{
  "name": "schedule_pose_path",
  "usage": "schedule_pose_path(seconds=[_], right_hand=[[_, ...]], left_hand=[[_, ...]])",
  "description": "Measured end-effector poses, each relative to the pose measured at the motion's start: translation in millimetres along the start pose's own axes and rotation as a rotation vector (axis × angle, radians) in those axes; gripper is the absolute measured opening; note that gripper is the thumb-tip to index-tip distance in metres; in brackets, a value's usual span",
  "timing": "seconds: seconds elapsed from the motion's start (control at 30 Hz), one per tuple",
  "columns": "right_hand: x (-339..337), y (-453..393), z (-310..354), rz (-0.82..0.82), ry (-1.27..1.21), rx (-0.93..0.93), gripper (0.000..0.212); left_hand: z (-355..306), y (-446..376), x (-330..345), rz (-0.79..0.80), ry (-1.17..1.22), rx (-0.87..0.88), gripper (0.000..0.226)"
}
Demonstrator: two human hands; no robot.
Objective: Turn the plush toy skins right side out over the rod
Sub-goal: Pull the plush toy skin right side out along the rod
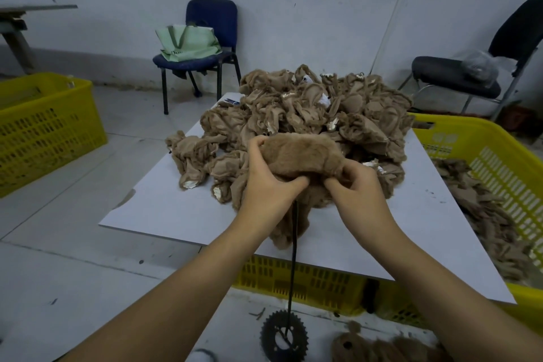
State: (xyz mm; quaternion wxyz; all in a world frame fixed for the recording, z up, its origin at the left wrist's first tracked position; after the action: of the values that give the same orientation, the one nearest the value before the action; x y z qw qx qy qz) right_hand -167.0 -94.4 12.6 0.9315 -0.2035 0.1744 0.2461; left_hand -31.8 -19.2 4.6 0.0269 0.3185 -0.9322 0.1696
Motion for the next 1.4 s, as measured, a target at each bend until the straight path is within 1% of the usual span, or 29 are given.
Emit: schedule_pose_path(seconds=[0.1, 0.2, 0.3, 0.37, 0.5, 0.6, 0.63, 0.7, 0.77, 0.83, 0.9, 1.0, 1.07, 1.1, 1.13, 1.2, 1.23, 1.3, 1.37, 1.4], right_hand=[[5.8, 4.9, 1.7, 0.024, -0.029, -0.005, 0.026], [11.2, 11.4, 2.8, 0.05, -0.039, -0.029, 0.021], [18.8, 22.5, 4.6, 0.083, -0.017, -0.1, 0.01], [22.1, 28.1, 4.1, 0.09, -0.011, -0.131, 0.008], [22.5, 34.3, 5.0, 0.058, -0.031, -0.208, 0.016], [23.1, 40.0, 6.6, 0.012, -0.019, -0.264, 0.016], [23.3, 42.1, 6.4, 0.004, -0.023, -0.264, 0.022], [22.9, 46.0, 5.1, -0.008, -0.044, -0.245, 0.042], [22.0, 48.1, 3.8, -0.022, -0.036, -0.23, 0.055], [23.1, 50.3, -1.8, -0.031, -0.001, -0.207, 0.059], [25.8, 51.8, -9.1, -0.015, 0.031, -0.161, 0.059], [32.2, 50.3, -22.7, 0.055, 0.061, -0.045, 0.057], [36.9, 46.0, -33.4, 0.159, 0.112, 0.034, 0.06], [39.8, 45.1, -38.9, 0.219, 0.139, 0.073, 0.06], [43.3, 44.6, -43.6, 0.268, 0.175, 0.117, 0.054], [50.0, 44.3, -53.0, 0.293, 0.288, 0.177, 0.036], [52.9, 43.5, -56.0, 0.285, 0.327, 0.18, 0.033], [56.0, 41.6, -55.0, 0.279, 0.312, 0.164, 0.031], [52.8, 37.9, -50.7, 0.347, 0.311, 0.163, 0.023], [48.3, 36.0, -46.9, 0.382, 0.317, 0.171, 0.023]], left_hand=[[-5.6, 4.2, -5.9, -0.012, 0.007, 0.076, 0.07], [-9.8, 8.9, -14.4, 0.005, -0.072, 0.128, 0.068], [-15.5, 14.0, -24.0, -0.01, -0.132, 0.162, 0.069], [-20.2, 18.1, -28.7, -0.004, -0.16, 0.193, 0.072], [-24.4, 30.1, -30.4, 0.045, -0.161, 0.226, 0.074], [-22.8, 38.1, -31.0, 0.059, -0.174, 0.239, 0.073], [-22.2, 39.4, -30.9, 0.068, -0.194, 0.236, 0.073], [-20.8, 41.5, -30.3, 0.11, -0.218, 0.216, 0.072], [-22.2, 44.3, -28.1, 0.152, -0.263, 0.245, 0.072], [-22.7, 48.8, -25.6, 0.178, -0.365, 0.333, 0.072], [-22.2, 52.8, -23.7, 0.199, -0.464, 0.404, 0.073], [-20.4, 53.9, -20.0, 0.247, -0.563, 0.441, 0.076], [-17.7, 54.8, -16.5, 0.319, -0.68, 0.431, 0.074], [-14.6, 55.3, -14.5, 0.367, -0.755, 0.399, 0.071], [-10.3, 56.1, -12.8, 0.41, -0.803, 0.337, 0.069], [-3.3, 57.0, -10.5, 0.431, -0.778, 0.201, 0.066], [-1.7, 56.8, -9.5, 0.42, -0.763, 0.186, 0.064], [-1.1, 55.4, -7.1, 0.423, -0.77, 0.216, 0.063], [0.2, 54.4, -5.8, 0.468, -0.745, 0.194, 0.068], [0.7, 54.0, -5.6, 0.491, -0.711, 0.152, 0.069]])
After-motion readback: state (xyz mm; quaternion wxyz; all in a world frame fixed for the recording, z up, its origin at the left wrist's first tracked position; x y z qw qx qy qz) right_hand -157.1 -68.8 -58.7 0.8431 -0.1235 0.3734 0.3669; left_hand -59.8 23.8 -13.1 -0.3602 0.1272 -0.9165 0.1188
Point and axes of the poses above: each hand's wrist, its own y-axis away from the middle knuckle, its own x-axis out of the palm, z = x × y, the point moved 2 cm from there along -y, towards the middle knuckle, and after that the axes turned 12 degrees about y, right-handed, at the moved point
